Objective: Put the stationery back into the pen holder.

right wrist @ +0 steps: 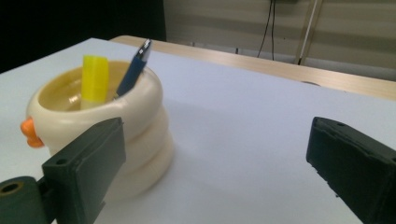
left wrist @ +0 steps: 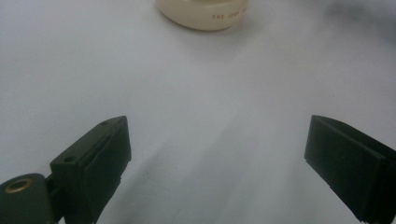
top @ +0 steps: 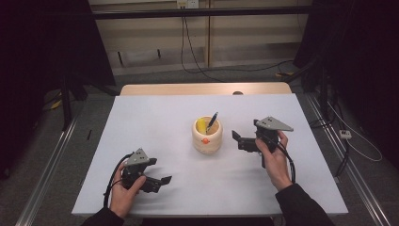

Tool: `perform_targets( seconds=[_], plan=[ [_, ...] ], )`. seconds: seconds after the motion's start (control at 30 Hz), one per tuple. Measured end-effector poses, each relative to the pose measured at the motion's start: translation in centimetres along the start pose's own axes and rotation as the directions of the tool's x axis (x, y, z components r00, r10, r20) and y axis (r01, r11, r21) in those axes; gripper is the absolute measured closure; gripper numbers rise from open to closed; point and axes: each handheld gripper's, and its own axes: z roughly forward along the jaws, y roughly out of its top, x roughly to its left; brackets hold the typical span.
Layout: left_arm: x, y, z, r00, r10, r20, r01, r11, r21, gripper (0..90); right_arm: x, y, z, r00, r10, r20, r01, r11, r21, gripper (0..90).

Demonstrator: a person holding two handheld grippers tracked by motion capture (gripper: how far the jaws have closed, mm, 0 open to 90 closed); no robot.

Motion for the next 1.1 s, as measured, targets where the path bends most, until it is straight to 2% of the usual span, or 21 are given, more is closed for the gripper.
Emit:
perform_targets(
  seconds=[0.1,0.13,0.2,0.27,0.33,0.4,0.5,0.67,0.83,1.0,1.1],
  plan=[
    [0.0,0.0,0.0,1.0,0.001,0.0,-0.001,1.0,0.0,7.3,-0.6,-0.4,-0.7,0.9996,-0.023,0.018,0.022,0.999,0.037,6.8],
    [0.0,0.0,0.0,1.0,0.001,0.0,-0.001,1.0,0.0,7.3,-0.7,-0.6,-0.9,0.9991,-0.013,0.04,0.011,0.999,0.039,8.2],
    [0.0,0.0,0.0,1.0,0.001,-0.002,-0.001,1.0,0.0,7.3,-1.0,-0.9,-1.6,0.9989,0.03,0.036,-0.03,0.999,0.009,7.9],
    [0.0,0.0,0.0,1.0,0.003,-0.003,-0.003,1.0,0.0,7.3,-1.4,-1.0,-2.2,0.9993,0.023,0.031,-0.023,1.0,0.012,4.7],
    [0.0,0.0,0.0,1.0,0.002,-0.003,-0.002,1.0,0.0,7.3,-1.9,-1.1,-2.8,0.9989,0.041,0.023,-0.041,0.999,0.024,5.7],
    [0.0,0.0,0.0,1.0,-0.001,-0.002,0.001,1.0,-0.002,7.3,-2.5,-1.2,-3.2,0.9987,0.022,0.045,-0.026,0.997,0.074,7.2],
    [0.0,0.0,0.0,1.0,0.002,0.0,-0.002,1.0,-0.003,7.3,-3.3,-1.6,-3.7,0.9993,0.02,0.032,-0.024,0.99,0.14,5.4],
    [0.1,0.1,0.1,1.0,0.002,0.003,-0.002,1.0,-0.002,7.3,-4.6,-2.0,-4.1,0.9967,0.066,0.046,-0.072,0.986,0.15,6.3],
    [0.1,0.1,0.2,1.0,0.003,0.004,-0.003,1.0,-0.001,7.3,-5.2,-2.3,-4.6,0.996,0.034,0.082,-0.048,0.984,0.174,5.6],
    [0.1,0.1,0.1,1.0,0.005,0.001,-0.005,1.0,0.001,7.3,-5.5,-2.3,-5.1,0.9959,0.062,0.065,-0.071,0.986,0.151,4.3],
    [0.1,0.1,0.1,1.0,0.003,0.002,-0.003,1.0,0.002,7.3,-5.9,-2.3,-5.2,0.9966,0.077,0.029,-0.081,0.983,0.165,5.3]
  ],
)
